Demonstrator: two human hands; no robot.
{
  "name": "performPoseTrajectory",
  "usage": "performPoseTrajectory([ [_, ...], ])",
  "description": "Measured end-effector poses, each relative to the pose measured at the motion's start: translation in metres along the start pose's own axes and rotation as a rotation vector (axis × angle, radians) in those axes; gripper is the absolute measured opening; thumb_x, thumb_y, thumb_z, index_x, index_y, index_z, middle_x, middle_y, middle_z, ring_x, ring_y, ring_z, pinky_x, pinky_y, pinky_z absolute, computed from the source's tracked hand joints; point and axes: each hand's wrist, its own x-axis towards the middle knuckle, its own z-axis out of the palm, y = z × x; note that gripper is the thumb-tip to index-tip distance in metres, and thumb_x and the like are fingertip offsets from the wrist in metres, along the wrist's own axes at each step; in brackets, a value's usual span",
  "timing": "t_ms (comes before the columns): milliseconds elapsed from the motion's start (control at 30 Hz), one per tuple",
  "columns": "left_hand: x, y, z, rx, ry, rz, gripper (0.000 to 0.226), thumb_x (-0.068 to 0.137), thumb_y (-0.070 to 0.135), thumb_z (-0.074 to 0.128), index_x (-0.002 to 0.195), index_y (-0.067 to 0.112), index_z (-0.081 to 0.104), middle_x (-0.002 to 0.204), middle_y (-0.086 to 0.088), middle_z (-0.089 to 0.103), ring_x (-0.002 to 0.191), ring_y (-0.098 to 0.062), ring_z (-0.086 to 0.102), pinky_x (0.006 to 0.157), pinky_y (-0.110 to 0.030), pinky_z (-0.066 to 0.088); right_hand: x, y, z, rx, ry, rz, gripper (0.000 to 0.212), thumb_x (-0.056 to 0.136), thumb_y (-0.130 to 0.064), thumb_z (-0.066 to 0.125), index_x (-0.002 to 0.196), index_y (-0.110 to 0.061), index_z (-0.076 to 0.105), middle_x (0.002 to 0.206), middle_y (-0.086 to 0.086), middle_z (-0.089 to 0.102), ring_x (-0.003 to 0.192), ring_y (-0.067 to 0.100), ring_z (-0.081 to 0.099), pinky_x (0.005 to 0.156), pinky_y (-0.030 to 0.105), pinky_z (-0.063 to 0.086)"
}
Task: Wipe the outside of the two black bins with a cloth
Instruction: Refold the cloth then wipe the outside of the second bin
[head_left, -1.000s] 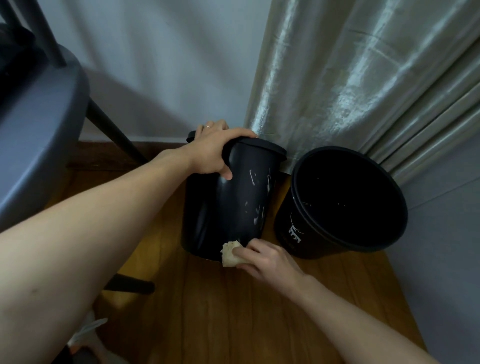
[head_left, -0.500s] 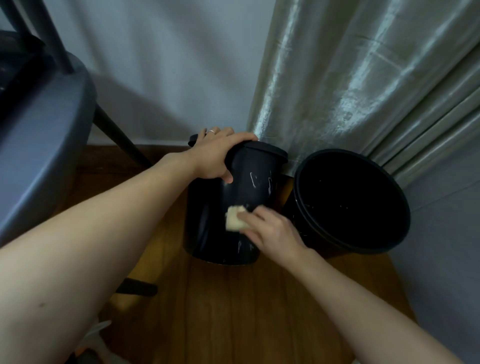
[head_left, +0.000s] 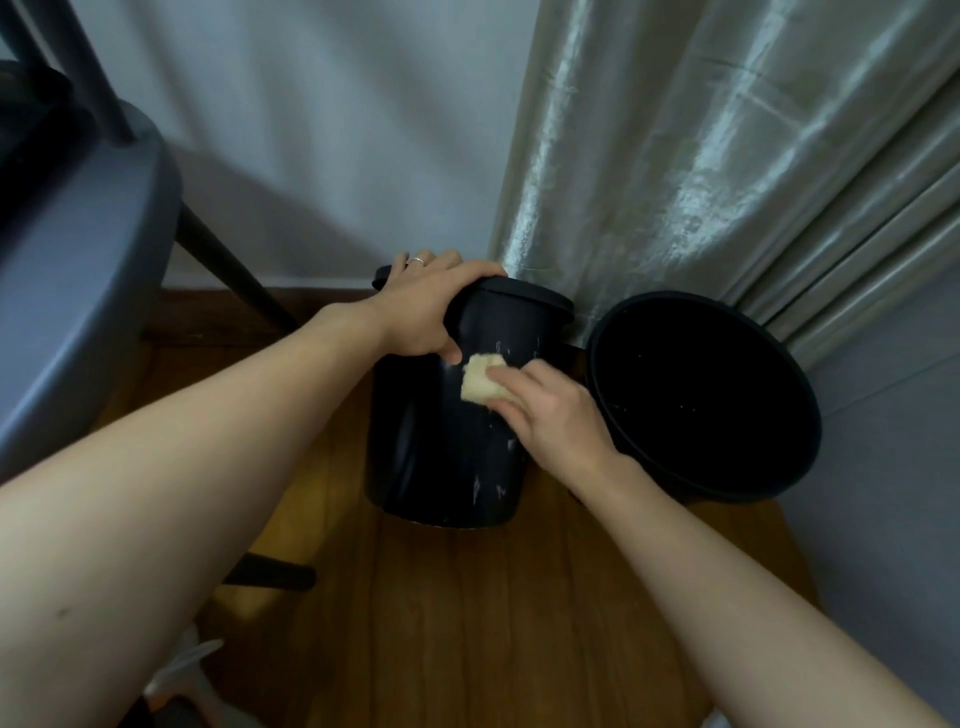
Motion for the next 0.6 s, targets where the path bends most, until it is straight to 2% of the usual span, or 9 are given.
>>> performPoseTrajectory([
  [133,-0.001,-0.001,0.000,0.002,0.002,0.002,0.104,0.062,0.029,0.088,0.146,0.041,0.028,0.122,-0.002,0.043,0.118,-0.028,0.036,0.107,-0.043,0.019,-0.010,0.001,0.000,-0.048,-0.100,-0.120,0.033,0.094,-0.035,0.052,0.114,-0.014,0.068,0.084,0.006,0.057,0.073,0.023,0.059,0.053,0.040,0.055],
  [333,0.001,0.004,0.001,0.046,-0.016,0.026,0.106,0.061,0.031,0.087,0.146,0.042,0.026,0.117,0.000,0.041,0.116,-0.027,0.036,0.105,-0.042,0.020,0.047,0.000,-0.018,-0.075,0.106,0.080,0.032,0.085,-0.025,0.066,0.114,-0.014,0.069,0.084,0.011,0.059,0.071,0.032,0.061,0.055,0.043,0.055],
  [467,0.001,0.004,0.002,0.042,-0.026,0.037,0.108,0.060,0.030,0.088,0.147,0.041,0.025,0.110,0.005,0.034,0.114,-0.027,0.037,0.107,-0.043,0.021,0.067,-0.008,-0.020,-0.069,0.049,0.030,0.033,0.086,-0.030,0.063,0.116,-0.018,0.069,0.084,0.010,0.060,0.074,0.032,0.061,0.058,0.043,0.055],
  [600,0.003,0.004,0.003,0.055,-0.030,0.037,0.109,0.060,0.031,0.088,0.147,0.041,0.025,0.121,-0.002,0.042,0.118,-0.028,0.036,0.110,-0.045,0.020,0.053,0.010,-0.029,-0.079,0.057,0.021,0.034,0.088,-0.032,0.059,0.117,-0.017,0.069,0.088,0.009,0.062,0.076,0.030,0.062,0.061,0.042,0.055],
])
